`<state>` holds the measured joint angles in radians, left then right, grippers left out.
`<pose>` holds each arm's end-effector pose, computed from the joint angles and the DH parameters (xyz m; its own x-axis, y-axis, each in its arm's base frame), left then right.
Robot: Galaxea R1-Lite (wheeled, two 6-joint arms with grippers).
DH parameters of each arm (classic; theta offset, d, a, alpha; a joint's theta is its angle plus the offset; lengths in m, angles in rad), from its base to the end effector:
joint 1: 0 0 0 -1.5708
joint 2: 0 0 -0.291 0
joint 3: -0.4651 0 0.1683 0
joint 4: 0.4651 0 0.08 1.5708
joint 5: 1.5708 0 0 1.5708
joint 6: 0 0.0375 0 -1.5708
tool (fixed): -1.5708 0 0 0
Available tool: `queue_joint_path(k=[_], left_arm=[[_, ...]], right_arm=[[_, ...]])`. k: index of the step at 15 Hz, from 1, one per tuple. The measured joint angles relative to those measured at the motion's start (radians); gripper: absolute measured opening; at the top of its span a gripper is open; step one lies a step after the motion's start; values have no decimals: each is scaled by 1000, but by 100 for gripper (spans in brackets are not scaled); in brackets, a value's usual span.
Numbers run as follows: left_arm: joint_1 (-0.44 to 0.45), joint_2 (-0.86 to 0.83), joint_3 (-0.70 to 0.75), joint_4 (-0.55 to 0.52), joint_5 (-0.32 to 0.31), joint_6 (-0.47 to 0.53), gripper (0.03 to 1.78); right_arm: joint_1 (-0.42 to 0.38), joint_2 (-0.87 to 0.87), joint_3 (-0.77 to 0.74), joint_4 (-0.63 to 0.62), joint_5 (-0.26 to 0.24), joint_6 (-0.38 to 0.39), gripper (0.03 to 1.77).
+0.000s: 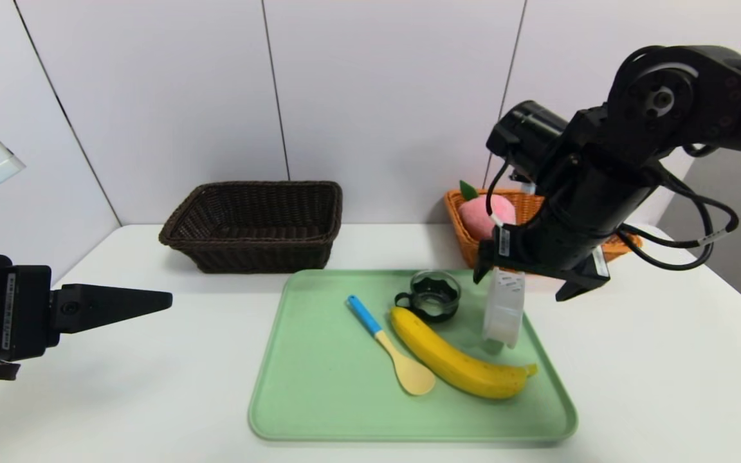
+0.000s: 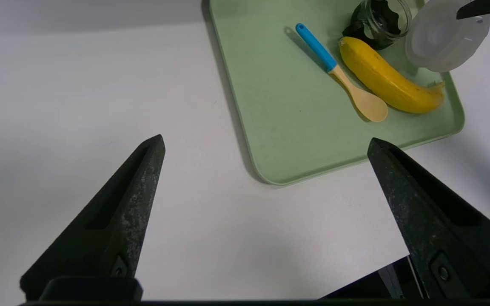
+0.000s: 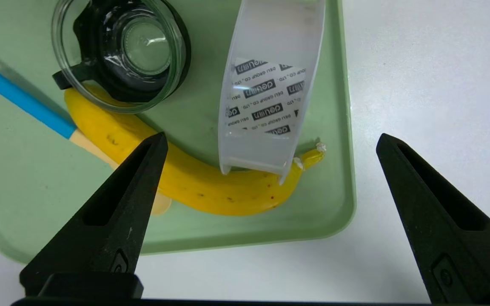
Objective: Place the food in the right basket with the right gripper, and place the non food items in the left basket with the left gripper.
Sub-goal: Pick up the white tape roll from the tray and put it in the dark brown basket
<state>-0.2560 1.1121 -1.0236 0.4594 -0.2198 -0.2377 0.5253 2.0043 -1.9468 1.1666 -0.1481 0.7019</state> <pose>0.1210 -0.0401 0.2621 0.7507 -0.4219 -0.5084 0.2965 0.9028 -0.3114 0.2766 0.1539 0.2207 0.3648 0.0409 -0.9302 0.1798 0.9771 0.1134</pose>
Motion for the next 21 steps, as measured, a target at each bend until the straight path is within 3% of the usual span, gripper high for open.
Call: queue_joint_path(k=[8,19,21], left_arm=[[1,1,1,-1,0,0,169],[1,-11,19,-1,0,-1,169],[1,-16,24,-1,0,-1,169]], right_arm=[[-3,116,-1,0,-27,-2,170],[-21,140,-1,-1,-60,0,170],[-23,142,-1,-1,-59,0,139]])
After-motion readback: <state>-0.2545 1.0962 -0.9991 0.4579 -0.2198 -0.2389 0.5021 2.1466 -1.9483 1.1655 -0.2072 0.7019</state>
